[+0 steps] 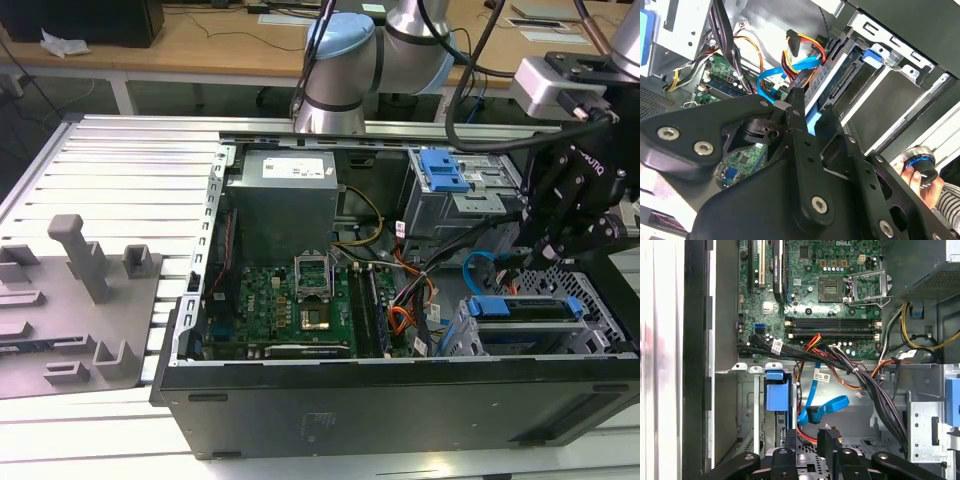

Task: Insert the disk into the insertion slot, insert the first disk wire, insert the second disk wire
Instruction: 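Insert the first disk wire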

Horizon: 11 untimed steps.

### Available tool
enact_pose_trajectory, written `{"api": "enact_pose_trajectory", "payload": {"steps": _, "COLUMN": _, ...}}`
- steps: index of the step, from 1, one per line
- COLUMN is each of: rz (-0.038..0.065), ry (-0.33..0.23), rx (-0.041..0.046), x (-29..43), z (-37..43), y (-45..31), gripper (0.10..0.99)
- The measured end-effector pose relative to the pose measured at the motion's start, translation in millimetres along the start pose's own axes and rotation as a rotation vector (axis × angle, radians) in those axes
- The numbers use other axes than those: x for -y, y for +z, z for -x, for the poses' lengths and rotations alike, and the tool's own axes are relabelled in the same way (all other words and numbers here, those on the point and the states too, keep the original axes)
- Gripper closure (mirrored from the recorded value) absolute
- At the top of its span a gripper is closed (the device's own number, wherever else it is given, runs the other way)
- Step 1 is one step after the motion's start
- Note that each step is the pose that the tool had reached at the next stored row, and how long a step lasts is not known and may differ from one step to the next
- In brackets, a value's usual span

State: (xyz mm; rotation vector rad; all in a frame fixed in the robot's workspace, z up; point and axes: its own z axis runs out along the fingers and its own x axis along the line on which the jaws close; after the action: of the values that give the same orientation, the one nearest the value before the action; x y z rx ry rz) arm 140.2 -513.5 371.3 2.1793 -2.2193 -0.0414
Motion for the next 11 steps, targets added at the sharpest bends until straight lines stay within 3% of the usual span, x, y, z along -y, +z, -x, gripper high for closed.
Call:
{"api": "enact_pose_trajectory", "payload": {"steps": 1, "rz": 0.0, "ry": 0.0, "rx": -0.0002, "x": 0.0, "z": 0.6, "y": 1.4, "gripper": 0.725}}
{"api": "enact_pose_trajectory", "payload": {"steps": 5, "rz": 0.0, "ry": 0.0, "rx": 0.0001, "x": 3.4, "z": 15.7, "y": 5.4, "gripper": 0.725}}
{"api": "enact_pose_trajectory", "payload": {"steps": 11, "rz": 0.001, "ry": 0.0, "rx": -0.0001, "x": 7.2, "z": 17.9, "y": 14.5, "gripper": 0.725}}
